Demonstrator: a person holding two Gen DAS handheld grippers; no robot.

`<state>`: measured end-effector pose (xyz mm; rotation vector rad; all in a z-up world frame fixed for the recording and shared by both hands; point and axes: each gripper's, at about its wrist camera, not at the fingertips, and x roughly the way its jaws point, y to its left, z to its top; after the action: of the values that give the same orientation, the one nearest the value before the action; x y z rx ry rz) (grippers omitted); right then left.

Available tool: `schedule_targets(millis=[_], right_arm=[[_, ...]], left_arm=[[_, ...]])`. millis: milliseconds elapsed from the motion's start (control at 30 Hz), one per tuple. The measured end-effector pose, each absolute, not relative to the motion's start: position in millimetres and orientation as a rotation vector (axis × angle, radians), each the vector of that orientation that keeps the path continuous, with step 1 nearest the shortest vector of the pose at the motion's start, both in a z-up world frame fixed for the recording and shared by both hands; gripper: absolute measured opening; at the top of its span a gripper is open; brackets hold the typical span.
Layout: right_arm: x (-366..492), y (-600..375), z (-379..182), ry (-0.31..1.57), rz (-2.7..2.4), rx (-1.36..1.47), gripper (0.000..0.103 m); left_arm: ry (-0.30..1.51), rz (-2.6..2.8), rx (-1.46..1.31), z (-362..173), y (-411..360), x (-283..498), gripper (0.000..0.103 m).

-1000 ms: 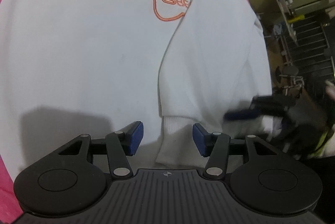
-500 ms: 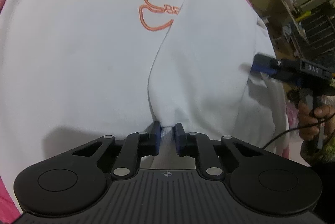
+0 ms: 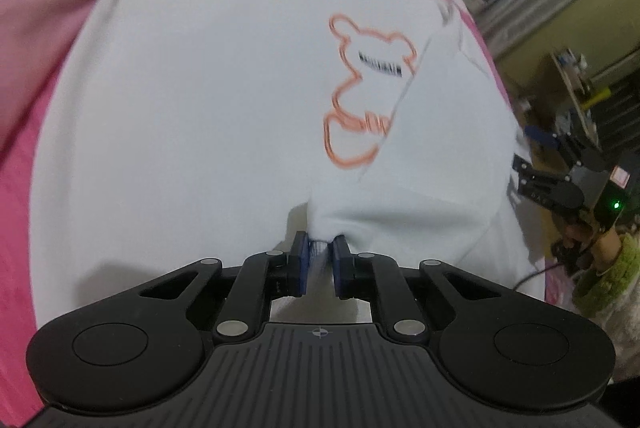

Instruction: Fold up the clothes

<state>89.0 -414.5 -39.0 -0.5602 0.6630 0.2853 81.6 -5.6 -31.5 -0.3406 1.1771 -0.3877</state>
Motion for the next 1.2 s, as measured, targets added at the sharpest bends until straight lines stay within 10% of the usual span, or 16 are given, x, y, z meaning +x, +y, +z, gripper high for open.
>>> schedule_targets(millis=[433, 1000, 1100, 1200], right_arm=[[80, -396, 29, 0.787, 0.823, -0.487, 0.072], [230, -246, -21, 0.863, 1.089, -1.285, 0.071], [234, -247, -25, 0.927, 1.104, -1.257, 0.054], [231, -256, -20, 0.958, 1.092, -1.194, 0.009]], left_arm=[[1.244, -0.446, -0.356, -30, 3, 68, 0.010], [1.187, -0.475, -0.217, -37, -2, 52, 0.010], [1.191, -0.487, -0.220, -38, 3, 54, 0.010], [1.195, -0.485, -0.227, -37, 9, 60, 0.010]])
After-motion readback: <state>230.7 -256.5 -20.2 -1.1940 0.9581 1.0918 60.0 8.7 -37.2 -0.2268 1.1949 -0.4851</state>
